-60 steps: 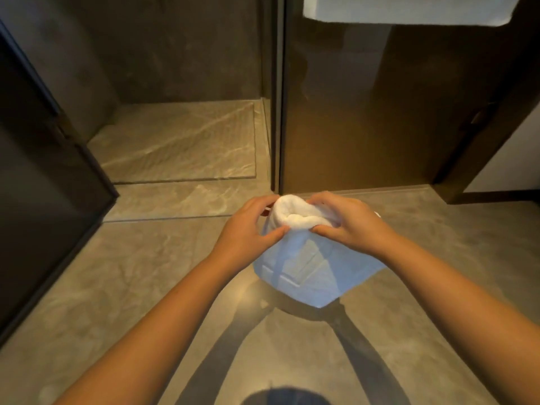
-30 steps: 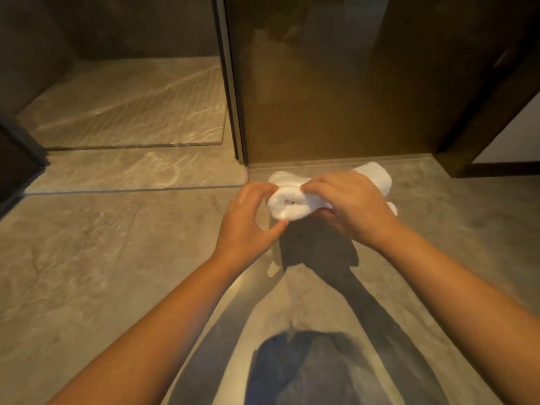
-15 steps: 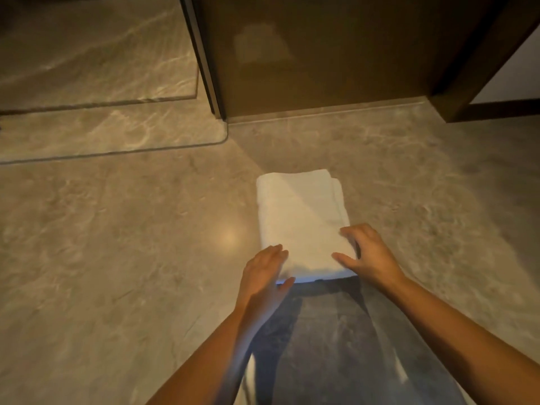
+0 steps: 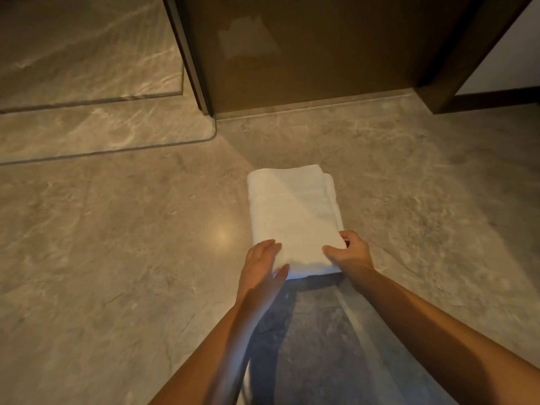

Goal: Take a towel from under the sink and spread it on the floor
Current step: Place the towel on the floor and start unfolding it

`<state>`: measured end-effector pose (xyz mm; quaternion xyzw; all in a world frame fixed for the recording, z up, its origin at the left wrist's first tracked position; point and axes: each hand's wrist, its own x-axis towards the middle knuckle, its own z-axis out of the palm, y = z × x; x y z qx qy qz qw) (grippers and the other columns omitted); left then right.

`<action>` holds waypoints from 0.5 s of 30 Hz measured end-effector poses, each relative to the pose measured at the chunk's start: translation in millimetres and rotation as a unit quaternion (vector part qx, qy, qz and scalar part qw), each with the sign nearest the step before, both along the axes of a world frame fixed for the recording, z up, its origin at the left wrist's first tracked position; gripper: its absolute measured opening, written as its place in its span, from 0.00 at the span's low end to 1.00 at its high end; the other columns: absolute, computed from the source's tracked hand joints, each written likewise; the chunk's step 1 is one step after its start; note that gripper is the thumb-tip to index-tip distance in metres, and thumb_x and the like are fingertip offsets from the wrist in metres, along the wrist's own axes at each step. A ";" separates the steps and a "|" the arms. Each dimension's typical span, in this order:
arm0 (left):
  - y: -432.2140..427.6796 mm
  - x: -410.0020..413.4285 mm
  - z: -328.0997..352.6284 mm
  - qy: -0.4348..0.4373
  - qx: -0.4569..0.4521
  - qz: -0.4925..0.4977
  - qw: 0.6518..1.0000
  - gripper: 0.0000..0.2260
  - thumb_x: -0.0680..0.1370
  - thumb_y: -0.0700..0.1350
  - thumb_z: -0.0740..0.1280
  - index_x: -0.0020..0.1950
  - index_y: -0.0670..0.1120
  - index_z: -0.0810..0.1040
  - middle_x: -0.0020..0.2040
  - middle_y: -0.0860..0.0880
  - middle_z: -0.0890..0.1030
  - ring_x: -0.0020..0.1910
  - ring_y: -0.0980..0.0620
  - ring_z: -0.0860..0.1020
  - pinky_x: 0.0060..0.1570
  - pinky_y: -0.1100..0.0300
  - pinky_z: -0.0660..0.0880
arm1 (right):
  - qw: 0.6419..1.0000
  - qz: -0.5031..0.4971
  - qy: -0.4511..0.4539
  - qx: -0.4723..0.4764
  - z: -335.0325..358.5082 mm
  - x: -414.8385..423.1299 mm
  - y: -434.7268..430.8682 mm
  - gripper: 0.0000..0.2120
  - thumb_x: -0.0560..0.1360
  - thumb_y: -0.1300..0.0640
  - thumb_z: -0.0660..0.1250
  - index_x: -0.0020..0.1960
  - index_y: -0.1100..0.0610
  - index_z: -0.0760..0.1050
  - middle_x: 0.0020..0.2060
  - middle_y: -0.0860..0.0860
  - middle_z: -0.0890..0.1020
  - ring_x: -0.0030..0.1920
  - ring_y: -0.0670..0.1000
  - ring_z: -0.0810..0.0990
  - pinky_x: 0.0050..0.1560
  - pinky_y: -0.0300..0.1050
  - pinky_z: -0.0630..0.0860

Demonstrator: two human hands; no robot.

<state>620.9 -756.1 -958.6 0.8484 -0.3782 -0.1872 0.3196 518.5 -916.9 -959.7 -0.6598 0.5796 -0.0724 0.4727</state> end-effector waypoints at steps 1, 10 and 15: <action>0.1 0.3 1.5 0.006 0.000 -0.001 1.000 0.19 0.76 0.47 0.65 0.66 0.46 0.69 0.69 0.48 0.69 0.68 0.51 0.64 0.65 0.65 0.58 | 1.000 -0.016 0.011 0.010 -0.5 2.3 1.4 0.21 0.66 0.56 0.72 0.57 0.57 0.72 0.56 0.61 0.76 0.51 0.62 0.77 0.54 0.54 0.77; 11.7 6.6 18.5 0.053 -0.092 0.086 0.991 0.17 0.74 0.44 0.67 0.62 0.46 0.73 0.62 0.48 0.75 0.60 0.54 0.72 0.58 0.74 0.63 | 0.982 -0.095 -0.147 0.072 15.6 -6.6 13.2 0.24 0.69 0.64 0.71 0.62 0.59 0.68 0.56 0.58 0.77 0.48 0.55 0.76 0.39 0.44 0.73; 5.9 7.8 39.9 0.171 -0.148 0.111 0.968 0.17 0.73 0.48 0.68 0.61 0.54 0.71 0.57 0.60 0.72 0.50 0.69 0.71 0.43 0.86 0.62 | 0.972 -0.027 -0.232 -0.036 51.4 17.3 28.8 0.24 0.69 0.63 0.71 0.60 0.48 0.68 0.46 0.42 0.77 0.46 0.45 0.77 0.44 0.37 0.72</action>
